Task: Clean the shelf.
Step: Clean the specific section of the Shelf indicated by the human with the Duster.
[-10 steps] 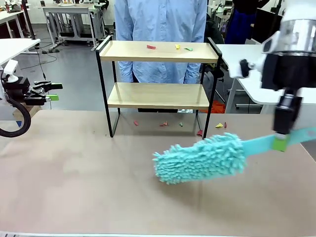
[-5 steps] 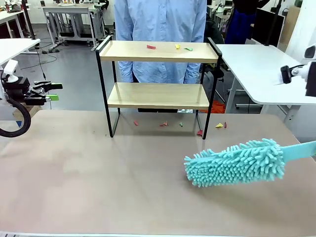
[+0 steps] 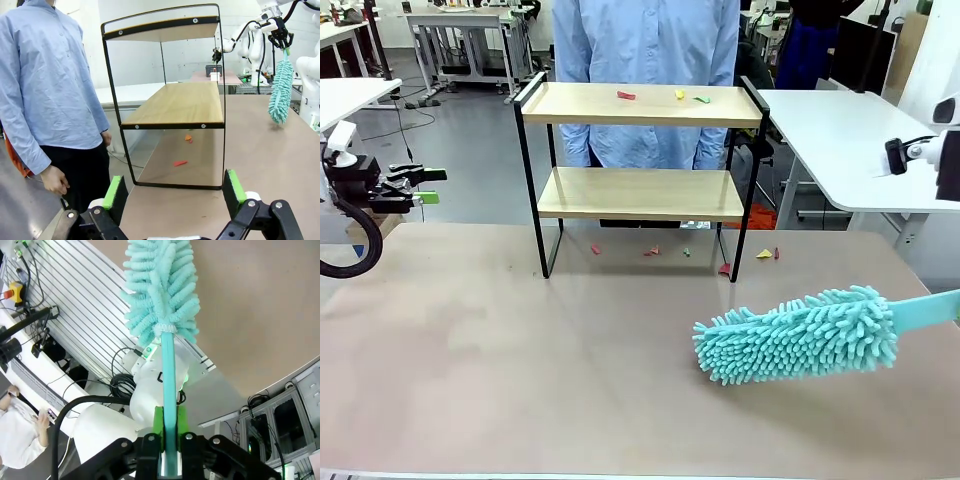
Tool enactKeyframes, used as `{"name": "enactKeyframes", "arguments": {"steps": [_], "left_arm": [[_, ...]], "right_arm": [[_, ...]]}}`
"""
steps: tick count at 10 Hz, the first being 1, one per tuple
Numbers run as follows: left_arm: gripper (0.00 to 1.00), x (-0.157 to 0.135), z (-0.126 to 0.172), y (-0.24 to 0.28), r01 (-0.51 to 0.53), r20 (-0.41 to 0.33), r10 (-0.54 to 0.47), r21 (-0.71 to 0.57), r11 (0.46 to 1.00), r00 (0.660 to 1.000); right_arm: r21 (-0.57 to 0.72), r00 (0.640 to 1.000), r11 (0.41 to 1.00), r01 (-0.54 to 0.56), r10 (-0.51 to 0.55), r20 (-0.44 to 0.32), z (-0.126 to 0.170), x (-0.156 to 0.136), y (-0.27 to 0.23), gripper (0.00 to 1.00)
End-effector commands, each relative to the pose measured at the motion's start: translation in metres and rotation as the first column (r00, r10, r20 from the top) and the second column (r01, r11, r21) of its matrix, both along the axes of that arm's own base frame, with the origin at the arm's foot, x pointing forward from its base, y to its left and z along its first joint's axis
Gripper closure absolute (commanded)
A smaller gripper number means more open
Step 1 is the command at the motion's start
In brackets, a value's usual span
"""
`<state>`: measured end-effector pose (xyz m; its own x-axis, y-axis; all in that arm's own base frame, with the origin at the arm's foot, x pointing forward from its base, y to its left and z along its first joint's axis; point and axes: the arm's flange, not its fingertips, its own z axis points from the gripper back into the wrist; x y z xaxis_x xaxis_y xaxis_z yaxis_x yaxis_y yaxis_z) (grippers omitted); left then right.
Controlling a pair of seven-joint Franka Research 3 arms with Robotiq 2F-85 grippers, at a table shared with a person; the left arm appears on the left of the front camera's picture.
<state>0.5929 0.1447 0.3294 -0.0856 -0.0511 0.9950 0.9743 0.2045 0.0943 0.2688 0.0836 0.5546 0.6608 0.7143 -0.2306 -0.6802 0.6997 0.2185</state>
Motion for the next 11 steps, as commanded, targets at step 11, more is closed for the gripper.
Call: {"name": "enactKeyframes", "arguments": {"steps": [11], "left_arm": [[0.00,-0.0020,0.0032,-0.0009,0.003,0.002,-0.003,0.005,1.000,1.000]], "right_arm": [[-0.009,1.000,1.000,0.008,-0.008,0.001,0.0072,-0.0015,0.0014,0.87]]}}
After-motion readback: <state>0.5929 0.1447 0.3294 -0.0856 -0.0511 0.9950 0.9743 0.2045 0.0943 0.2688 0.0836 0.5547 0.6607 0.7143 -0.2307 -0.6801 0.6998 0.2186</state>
